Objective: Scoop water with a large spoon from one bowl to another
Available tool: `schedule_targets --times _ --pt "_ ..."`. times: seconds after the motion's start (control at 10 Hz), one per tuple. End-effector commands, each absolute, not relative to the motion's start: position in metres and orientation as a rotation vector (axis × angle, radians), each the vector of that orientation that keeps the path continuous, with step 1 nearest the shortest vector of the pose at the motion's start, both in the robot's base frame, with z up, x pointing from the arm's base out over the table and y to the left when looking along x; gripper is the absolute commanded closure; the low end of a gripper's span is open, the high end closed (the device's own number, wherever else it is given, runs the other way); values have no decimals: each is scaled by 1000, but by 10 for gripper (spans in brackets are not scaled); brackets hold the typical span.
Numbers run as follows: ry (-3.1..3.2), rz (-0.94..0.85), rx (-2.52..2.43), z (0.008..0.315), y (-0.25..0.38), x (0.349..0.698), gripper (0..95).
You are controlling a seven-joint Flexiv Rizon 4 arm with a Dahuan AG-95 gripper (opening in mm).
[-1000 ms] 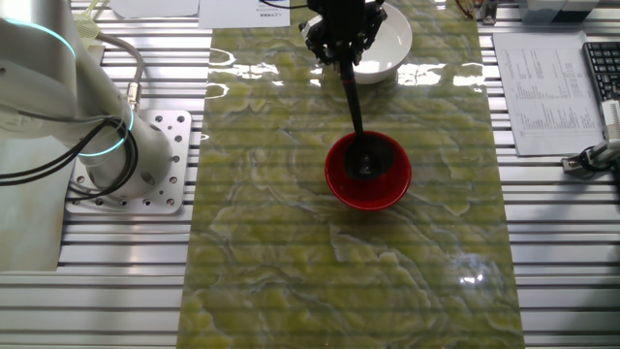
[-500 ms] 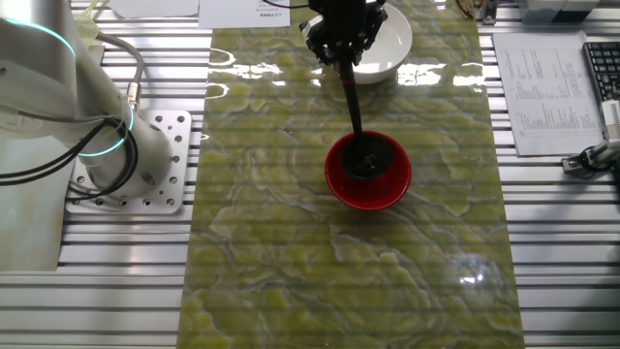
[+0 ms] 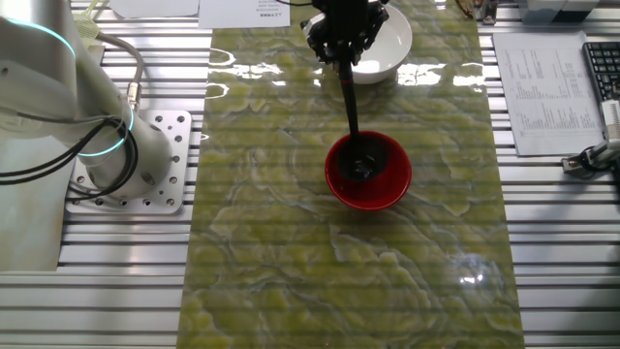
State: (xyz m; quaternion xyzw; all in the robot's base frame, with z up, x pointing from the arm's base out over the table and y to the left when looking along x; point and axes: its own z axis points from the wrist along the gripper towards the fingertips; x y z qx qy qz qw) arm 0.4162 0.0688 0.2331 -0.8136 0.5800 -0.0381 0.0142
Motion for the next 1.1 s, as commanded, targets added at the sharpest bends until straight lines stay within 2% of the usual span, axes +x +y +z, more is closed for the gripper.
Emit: schedule_targets --times 0.1,0.9,1.1 --pt "1852 -121 -2484 233 68 415 950" --pt "1883 -131 -2452 233 68 415 950" --pt "1858 -120 -2476 238 63 426 950"
